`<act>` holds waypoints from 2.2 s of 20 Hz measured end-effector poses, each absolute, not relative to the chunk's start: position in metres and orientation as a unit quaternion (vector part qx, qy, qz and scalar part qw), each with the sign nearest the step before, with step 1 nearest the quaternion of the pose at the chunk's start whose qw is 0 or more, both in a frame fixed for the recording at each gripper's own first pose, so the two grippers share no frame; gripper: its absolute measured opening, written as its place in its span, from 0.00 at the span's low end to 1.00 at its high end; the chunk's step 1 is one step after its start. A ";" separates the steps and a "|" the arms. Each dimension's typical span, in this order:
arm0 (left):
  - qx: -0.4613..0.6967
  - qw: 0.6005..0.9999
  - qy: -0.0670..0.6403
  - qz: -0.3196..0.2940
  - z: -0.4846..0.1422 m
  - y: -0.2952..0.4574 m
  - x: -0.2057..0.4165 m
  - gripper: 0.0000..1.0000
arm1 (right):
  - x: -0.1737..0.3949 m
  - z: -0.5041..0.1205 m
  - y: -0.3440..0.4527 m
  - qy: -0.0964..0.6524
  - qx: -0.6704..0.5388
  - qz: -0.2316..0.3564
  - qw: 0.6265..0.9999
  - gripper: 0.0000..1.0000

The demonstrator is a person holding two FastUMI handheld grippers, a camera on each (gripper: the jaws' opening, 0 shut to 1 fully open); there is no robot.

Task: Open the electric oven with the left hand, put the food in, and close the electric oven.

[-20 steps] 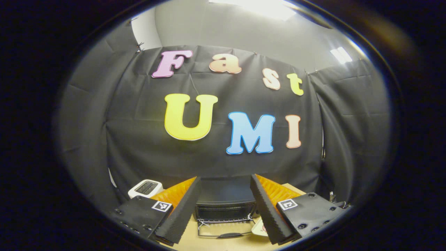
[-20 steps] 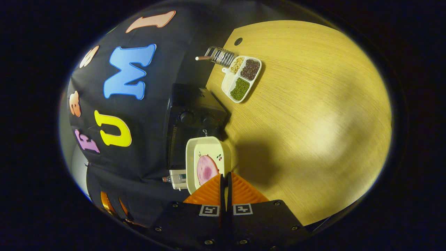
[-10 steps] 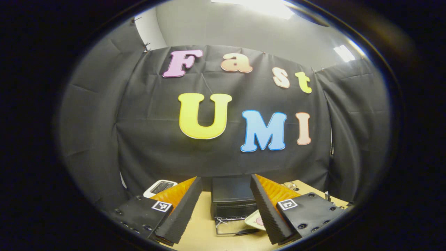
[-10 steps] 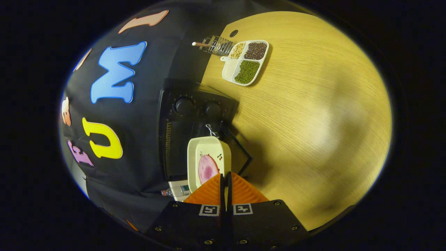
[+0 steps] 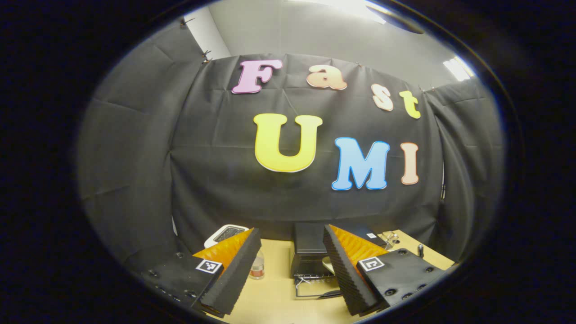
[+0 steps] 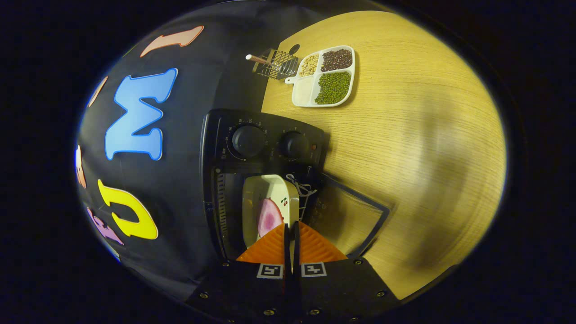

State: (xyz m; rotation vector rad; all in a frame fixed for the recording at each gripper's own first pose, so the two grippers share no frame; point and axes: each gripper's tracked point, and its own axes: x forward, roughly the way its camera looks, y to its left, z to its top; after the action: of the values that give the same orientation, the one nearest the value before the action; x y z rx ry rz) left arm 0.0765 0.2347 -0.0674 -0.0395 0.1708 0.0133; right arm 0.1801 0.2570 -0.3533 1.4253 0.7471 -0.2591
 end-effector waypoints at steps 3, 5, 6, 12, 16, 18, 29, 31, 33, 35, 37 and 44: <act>-0.026 0.995 0.095 0.018 -0.072 0.245 0.073 0.98 | 0.202 -0.356 0.271 0.321 0.647 -0.125 0.681 0.00; -0.027 0.995 0.096 0.027 -0.074 0.252 0.072 0.98 | 0.215 -0.358 0.277 0.310 0.651 -0.133 0.680 0.01; -0.026 0.994 0.098 0.032 -0.074 0.256 0.072 0.95 | 0.221 -0.360 0.279 0.303 0.656 -0.137 0.677 0.01; -0.021 0.992 0.111 0.063 -0.080 0.282 0.061 0.95 | 0.251 -0.374 0.292 0.276 0.684 -0.181 0.651 0.01; -0.025 0.989 0.124 0.078 -0.091 0.292 0.056 0.95 | 0.267 -0.384 0.310 0.274 0.678 -0.186 0.656 0.03; -0.028 0.988 0.128 0.081 -0.094 0.291 0.059 0.95 | 0.272 -0.384 0.320 0.273 0.687 -0.183 0.648 0.03; -0.034 0.992 0.114 0.038 -0.093 0.232 0.086 0.95 | 0.235 -0.366 0.308 0.343 0.582 -0.087 0.733 0.25; -0.033 0.992 0.116 0.024 -0.097 0.214 0.094 0.98 | 0.217 -0.360 0.301 0.360 0.531 -0.052 0.765 0.28; -0.032 0.993 0.116 0.011 -0.100 0.196 0.100 0.95 | 0.199 -0.349 0.284 0.364 0.478 -0.029 0.799 0.28; -0.032 0.993 0.116 -0.002 -0.104 0.177 0.105 0.95 | 0.185 -0.333 0.268 0.358 0.432 -0.004 0.827 0.28; -0.030 0.993 0.117 -0.014 -0.106 0.158 0.108 0.95 | 0.173 -0.310 0.248 0.345 0.383 0.018 0.857 0.28; -0.020 0.993 0.109 -0.043 -0.105 0.101 0.112 0.98 | 0.141 -0.197 0.174 0.223 0.209 0.082 0.949 0.27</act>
State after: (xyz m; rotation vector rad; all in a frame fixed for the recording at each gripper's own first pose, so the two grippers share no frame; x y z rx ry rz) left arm 0.1118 0.1013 -0.1048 -0.0405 0.2177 -0.0853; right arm 0.1411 0.1744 -0.1975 0.4254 0.4533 0.1670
